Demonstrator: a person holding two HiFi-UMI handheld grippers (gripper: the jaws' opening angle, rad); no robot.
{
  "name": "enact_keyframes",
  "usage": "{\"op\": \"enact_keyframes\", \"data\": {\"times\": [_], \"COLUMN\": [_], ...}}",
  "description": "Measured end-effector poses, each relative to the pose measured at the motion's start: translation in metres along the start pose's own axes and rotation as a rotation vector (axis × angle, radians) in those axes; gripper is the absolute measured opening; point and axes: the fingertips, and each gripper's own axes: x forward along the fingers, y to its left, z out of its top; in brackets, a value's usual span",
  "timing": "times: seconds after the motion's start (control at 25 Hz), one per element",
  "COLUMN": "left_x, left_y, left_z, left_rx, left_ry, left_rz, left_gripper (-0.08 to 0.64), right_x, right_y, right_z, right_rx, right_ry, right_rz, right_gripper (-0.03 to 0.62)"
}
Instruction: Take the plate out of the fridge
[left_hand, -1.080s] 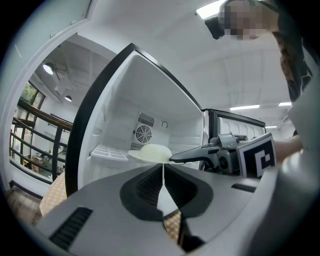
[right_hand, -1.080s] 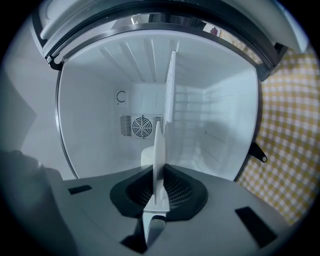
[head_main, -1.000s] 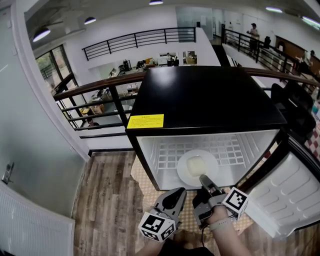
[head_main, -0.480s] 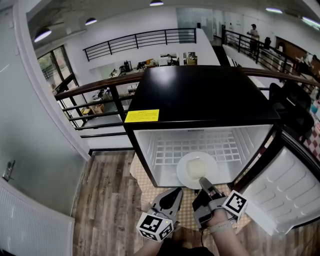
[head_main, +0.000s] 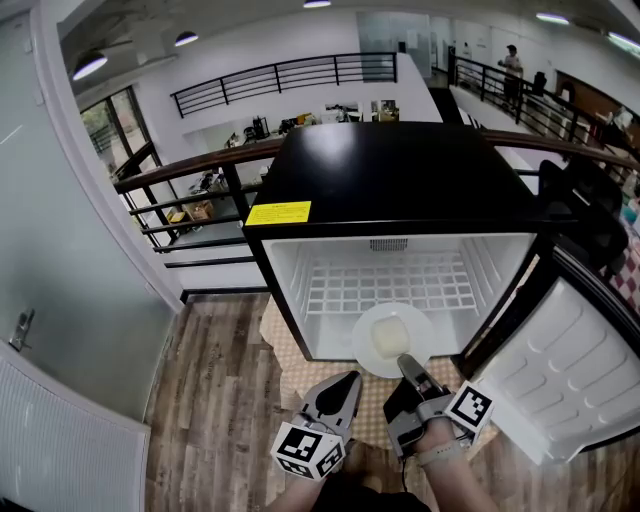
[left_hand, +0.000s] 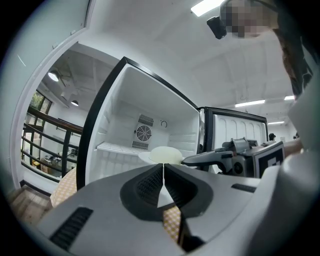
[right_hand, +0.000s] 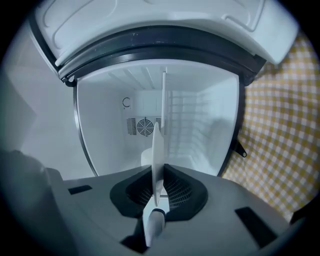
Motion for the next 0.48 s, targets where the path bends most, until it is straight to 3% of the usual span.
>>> {"op": "enact_keyframes", "data": {"times": [0.48], "left_x": [-0.014], "left_y": [-0.025], "left_z": [-0.014], "left_rx": [0.0], "left_ry": [0.01], "left_rz": [0.015], "left_gripper": [0.011], "right_x": [-0.029], "right_y": [-0.006], "right_z": [-0.005], "right_rx": [0.005], "right_ry": [0.027], "right_rz": [0.038], "right_gripper": [0.055]}}
